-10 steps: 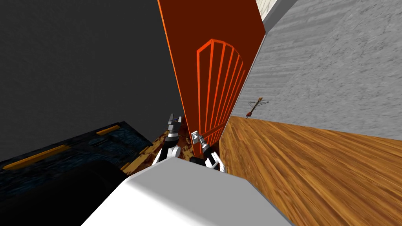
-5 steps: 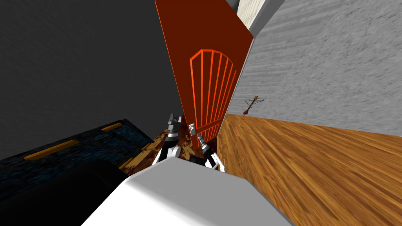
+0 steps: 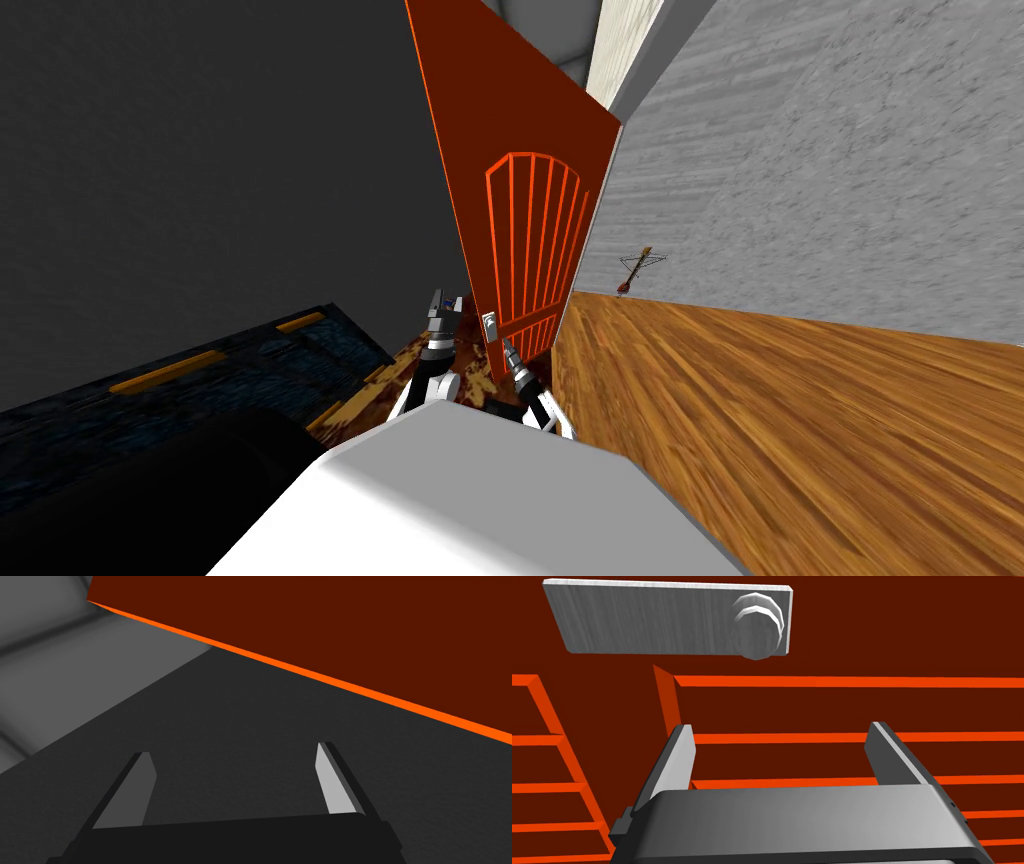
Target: Push the door open
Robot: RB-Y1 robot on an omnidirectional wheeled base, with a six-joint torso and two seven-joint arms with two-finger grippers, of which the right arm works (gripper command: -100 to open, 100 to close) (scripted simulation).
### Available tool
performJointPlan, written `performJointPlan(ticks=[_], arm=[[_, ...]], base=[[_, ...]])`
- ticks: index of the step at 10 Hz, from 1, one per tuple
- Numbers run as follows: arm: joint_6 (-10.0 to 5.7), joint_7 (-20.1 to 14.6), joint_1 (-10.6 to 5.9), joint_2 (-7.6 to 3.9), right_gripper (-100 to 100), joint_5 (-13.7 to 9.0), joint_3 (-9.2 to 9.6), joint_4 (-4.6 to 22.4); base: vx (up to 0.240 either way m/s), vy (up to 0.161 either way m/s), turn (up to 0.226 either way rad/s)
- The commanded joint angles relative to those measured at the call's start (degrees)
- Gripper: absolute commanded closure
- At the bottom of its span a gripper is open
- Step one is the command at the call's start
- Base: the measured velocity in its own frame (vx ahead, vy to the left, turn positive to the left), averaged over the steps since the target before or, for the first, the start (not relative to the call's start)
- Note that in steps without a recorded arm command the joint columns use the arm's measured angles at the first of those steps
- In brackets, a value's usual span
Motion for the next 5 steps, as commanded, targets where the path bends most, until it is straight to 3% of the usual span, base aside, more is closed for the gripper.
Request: performJointPlan(ticks=[1,5], arm=[[-0.47,0.29,-0.56,0.17,-100,-0.17,-0.48,0.94],[-1.22,1.08,-1.76,1.94,-100,-0.59,-1.61,2.8]], base=[[0.144,0.161,0.016],[0.196,0.2,0.028]])
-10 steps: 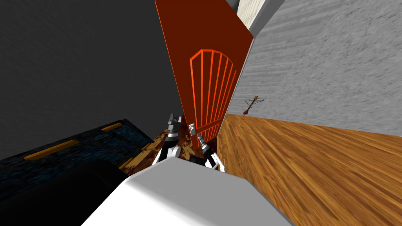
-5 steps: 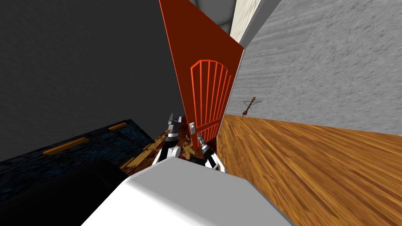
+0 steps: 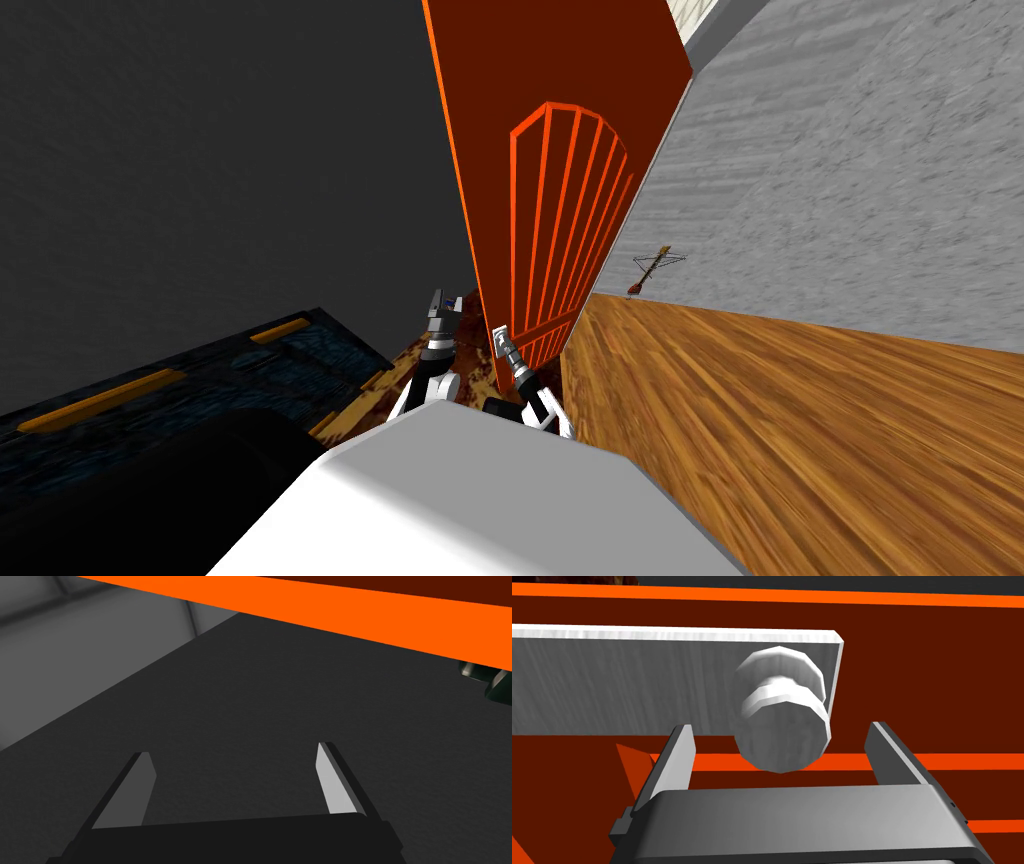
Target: Push the door open
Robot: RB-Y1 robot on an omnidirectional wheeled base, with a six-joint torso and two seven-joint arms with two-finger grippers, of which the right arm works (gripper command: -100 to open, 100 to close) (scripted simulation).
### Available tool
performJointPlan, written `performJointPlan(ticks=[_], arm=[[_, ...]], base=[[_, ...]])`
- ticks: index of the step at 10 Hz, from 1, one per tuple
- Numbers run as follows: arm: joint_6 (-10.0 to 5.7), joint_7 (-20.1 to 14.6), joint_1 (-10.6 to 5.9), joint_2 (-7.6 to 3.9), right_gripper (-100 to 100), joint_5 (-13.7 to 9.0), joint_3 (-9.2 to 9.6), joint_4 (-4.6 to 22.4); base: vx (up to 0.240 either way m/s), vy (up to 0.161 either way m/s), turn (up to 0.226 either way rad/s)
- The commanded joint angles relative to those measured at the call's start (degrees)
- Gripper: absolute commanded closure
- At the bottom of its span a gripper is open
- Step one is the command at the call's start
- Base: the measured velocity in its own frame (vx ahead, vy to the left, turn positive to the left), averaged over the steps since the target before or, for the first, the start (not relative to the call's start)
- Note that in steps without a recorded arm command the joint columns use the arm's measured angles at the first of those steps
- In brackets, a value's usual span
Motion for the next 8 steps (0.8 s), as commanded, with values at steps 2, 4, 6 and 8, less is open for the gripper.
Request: performJointPlan(ticks=[2,4,6,8], arm=[[0.0,0.0,0.0,0.0,100,0.0,0.0,0.0],[0.0,0.0,0.0,0.0,100,0.0,0.0,0.0],[0.0,0.0,0.0,0.0,100,0.0,0.0,0.0],[0.26,0.45,-0.24,-0.67,100,-0.35,-1.35,0.57]], base=[[0.042,0.042,-0.004],[-0.03,-0.034,0.009],[-0.019,-0.016,-0.007],[0.015,0.054,-0.03]])
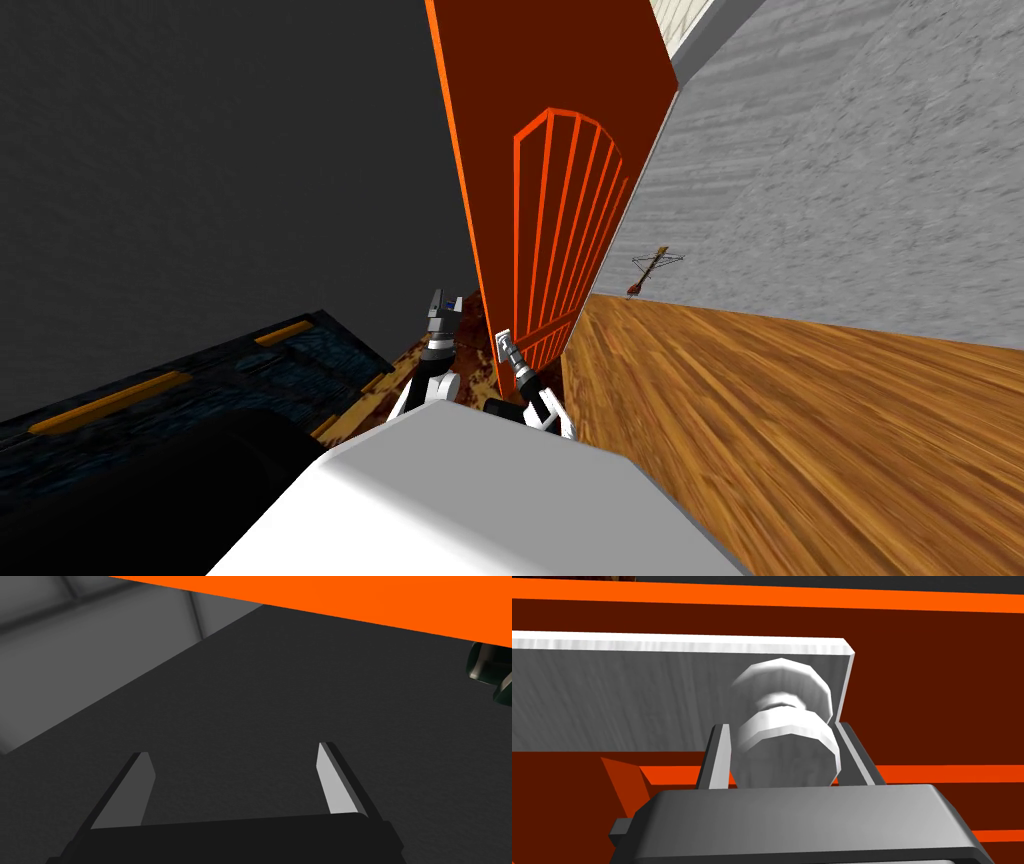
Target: Push the door open
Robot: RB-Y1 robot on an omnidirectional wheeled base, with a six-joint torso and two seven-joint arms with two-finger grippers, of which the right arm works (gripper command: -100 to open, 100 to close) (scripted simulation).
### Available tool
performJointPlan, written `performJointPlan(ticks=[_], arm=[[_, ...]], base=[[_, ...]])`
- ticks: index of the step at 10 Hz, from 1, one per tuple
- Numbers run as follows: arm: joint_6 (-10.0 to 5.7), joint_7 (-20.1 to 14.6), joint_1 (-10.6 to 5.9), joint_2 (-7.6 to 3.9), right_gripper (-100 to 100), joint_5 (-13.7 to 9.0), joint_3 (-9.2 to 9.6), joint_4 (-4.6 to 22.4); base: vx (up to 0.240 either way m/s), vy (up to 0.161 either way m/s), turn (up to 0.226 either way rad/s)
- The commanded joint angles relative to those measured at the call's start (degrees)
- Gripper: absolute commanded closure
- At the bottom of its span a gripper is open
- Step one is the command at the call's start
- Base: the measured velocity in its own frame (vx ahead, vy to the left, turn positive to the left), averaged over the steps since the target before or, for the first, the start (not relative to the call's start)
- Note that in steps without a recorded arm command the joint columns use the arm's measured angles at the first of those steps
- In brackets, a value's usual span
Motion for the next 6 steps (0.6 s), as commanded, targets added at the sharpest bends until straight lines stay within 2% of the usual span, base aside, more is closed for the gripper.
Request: performJointPlan(ticks=[1,4,6], arm=[[0.33,0.49,-0.19,-0.15,100,-0.2,-1.16,0.17],[0.57,1.26,-0.79,0.1,100,-0.82,-3.44,0.96],[0.74,1.81,-1.22,0.96,100,-1.26,-5.07,1.53]], base=[[0.052,0.161,-0.094],[0.066,0.189,-0.068],[0.11,0.21,-0.082]])
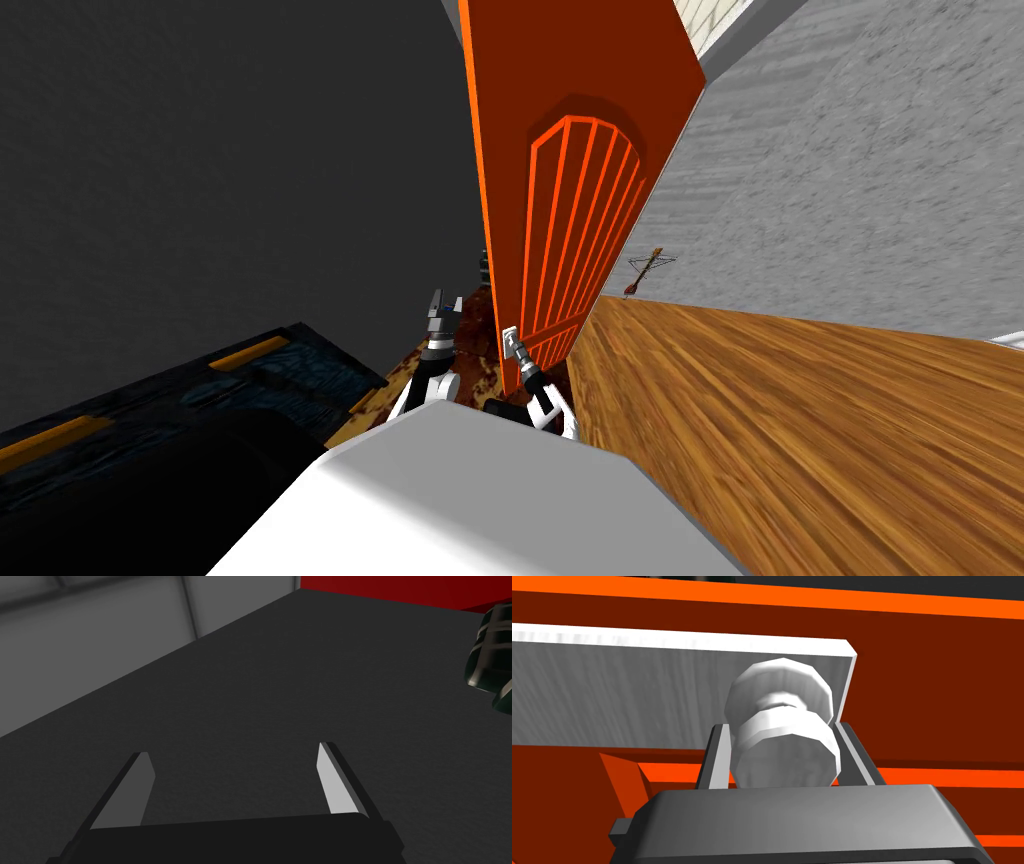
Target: Push the door open
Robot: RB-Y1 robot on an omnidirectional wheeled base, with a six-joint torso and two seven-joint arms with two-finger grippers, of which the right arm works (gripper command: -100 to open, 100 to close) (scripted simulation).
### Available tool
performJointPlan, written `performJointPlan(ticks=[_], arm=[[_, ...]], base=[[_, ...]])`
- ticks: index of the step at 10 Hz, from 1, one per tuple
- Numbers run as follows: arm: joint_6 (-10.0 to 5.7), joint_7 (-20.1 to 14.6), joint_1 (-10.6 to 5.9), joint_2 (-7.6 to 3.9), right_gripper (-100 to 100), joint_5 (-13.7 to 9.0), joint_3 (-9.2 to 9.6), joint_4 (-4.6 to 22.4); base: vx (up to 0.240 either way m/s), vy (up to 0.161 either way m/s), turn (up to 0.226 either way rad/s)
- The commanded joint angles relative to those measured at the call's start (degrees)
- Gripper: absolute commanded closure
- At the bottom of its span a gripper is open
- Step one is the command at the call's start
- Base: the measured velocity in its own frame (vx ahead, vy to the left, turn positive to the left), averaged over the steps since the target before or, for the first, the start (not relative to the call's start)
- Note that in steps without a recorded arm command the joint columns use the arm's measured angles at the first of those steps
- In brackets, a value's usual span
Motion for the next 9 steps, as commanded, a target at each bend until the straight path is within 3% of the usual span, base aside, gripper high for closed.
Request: performJointPlan(ticks=[1,4,5,6,9], arm=[[0.1,0.54,-0.37,0.81,100,-0.37,-1.58,0.61],[0.35,1.34,-0.98,3.88,100,-1.01,-3.93,1.44],[0.29,1.21,-0.96,3.17,100,-0.89,-3.63,1.57],[0.23,1.53,-1.39,1.99,100,-1.3,-5.01,1.71],[0.26,2.02,-1.82,0.98,100,-1.89,-6.98,2.11]], base=[[0.121,0.188,-0.071],[0.076,0.201,-0.087],[0.035,0.069,-0.027],[0.079,0.126,-0.053],[0.092,0.19,-0.088]])
